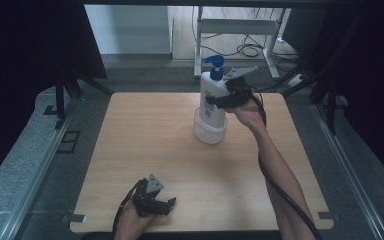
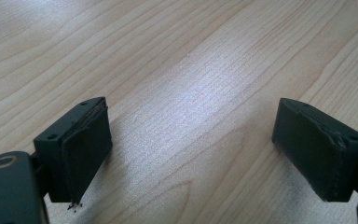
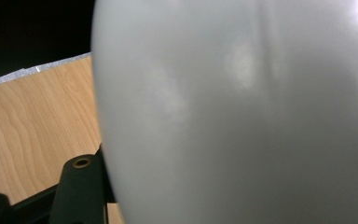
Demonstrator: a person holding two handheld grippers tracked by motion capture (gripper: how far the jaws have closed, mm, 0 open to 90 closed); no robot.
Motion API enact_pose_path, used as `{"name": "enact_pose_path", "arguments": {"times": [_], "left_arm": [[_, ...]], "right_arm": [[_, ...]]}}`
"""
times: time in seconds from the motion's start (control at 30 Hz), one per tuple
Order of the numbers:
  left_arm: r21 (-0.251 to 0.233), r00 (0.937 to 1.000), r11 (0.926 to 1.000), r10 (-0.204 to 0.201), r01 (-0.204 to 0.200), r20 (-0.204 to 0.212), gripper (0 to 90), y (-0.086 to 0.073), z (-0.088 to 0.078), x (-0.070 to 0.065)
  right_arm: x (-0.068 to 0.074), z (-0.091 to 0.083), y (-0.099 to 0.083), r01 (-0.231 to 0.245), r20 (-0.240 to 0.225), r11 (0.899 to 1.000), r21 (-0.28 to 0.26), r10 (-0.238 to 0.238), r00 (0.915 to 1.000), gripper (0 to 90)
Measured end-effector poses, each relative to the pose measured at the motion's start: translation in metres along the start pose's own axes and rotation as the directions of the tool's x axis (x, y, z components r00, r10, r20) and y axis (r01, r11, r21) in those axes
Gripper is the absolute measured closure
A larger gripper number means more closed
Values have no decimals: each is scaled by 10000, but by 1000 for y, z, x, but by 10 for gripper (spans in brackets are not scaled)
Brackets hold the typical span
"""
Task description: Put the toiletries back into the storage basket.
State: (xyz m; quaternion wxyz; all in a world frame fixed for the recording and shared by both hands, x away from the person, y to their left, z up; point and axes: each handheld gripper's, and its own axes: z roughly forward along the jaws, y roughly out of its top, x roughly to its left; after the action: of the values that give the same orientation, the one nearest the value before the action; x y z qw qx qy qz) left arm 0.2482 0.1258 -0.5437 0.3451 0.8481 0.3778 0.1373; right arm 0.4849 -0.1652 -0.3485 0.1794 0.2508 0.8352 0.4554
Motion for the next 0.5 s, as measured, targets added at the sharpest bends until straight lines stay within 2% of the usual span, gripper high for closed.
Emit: {"name": "enact_pose_path", "arguments": {"times": [0.2, 0.5], "left_arm": [[1, 10000, 10000, -12, 12, 2, 111, 0, 0, 0], [7, 10000, 10000, -22, 22, 15, 111, 0, 0, 0]], "right_arm": [[-2, 9, -8, -73, 16, 9999, -87, 73, 10000, 376], [-5, 22, -24, -130, 56, 9997, 208, 129, 9999, 376]]}}
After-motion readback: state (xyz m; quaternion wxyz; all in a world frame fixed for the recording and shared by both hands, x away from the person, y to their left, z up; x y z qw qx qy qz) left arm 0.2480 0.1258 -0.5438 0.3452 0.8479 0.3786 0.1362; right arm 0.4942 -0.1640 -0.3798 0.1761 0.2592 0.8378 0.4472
